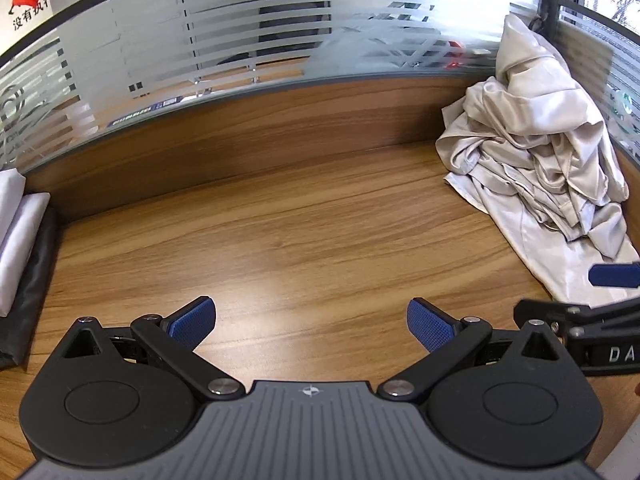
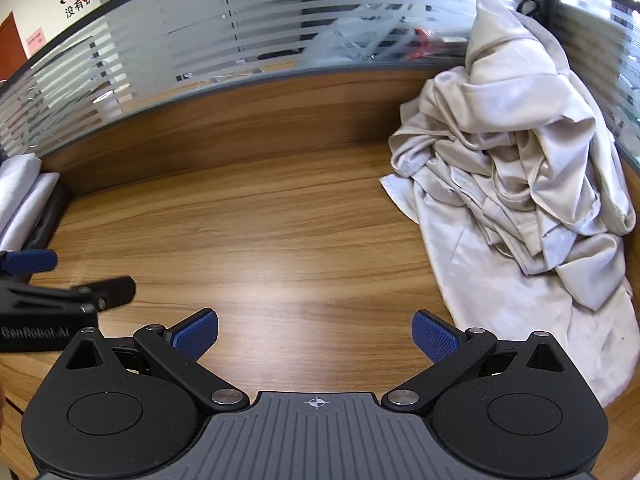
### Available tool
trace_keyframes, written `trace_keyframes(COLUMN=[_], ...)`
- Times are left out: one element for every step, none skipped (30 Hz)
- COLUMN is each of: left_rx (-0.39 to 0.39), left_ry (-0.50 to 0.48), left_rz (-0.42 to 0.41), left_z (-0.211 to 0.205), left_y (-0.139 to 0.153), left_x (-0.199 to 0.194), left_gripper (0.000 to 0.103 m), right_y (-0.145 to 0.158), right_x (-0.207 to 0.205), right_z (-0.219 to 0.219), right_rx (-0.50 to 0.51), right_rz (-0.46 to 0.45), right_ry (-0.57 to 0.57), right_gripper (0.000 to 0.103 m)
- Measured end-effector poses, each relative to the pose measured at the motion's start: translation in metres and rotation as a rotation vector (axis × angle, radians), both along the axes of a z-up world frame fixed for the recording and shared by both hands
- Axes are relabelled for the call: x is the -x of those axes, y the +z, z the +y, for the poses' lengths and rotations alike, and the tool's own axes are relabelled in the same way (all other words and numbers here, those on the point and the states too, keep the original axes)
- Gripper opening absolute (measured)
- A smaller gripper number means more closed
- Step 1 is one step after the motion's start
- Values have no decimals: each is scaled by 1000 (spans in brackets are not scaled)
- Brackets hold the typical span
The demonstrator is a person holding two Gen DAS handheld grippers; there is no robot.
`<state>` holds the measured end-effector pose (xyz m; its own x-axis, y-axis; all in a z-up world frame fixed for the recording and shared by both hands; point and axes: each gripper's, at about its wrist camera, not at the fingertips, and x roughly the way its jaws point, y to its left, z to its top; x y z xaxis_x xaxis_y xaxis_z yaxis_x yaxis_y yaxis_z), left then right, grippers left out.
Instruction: Fold clothes
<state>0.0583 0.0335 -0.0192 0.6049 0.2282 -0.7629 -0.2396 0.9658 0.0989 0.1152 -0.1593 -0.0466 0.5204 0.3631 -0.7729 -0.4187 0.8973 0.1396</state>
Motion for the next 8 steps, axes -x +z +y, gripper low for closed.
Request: trace_keyframes(left_rx=[2, 5, 9, 14, 23, 34, 45, 52], left_ry=[1, 1, 3, 5, 9, 14, 20, 27], left_rz=[5, 10, 17, 24, 30, 35, 38, 38], left_z=[1, 2, 3, 4, 6, 8, 10, 12], left_y=[-1, -2, -3, -5, -7, -9, -11, -13], left_x=[-1, -2, -4, -5, -5, -6, -7, -7], left_gripper=[103, 103, 103, 103, 103, 103, 103, 103], right_y=[-2, -3, -4, -5, -7, -8, -10, -11], right_x=[-1, -2, -2, -2, -3, -3, -4, -6], right_z=[-1, -1, -1, -1, 0, 1, 1, 2], right_rx=[0, -1, 0, 3, 5, 8, 10, 12], right_rz=[5, 11, 14, 17, 19, 21, 24, 27], right_ry=[-3, -7, -9, -9, -10, -10, -9, -8], right_gripper=[103, 103, 103, 103, 103, 103, 103, 103])
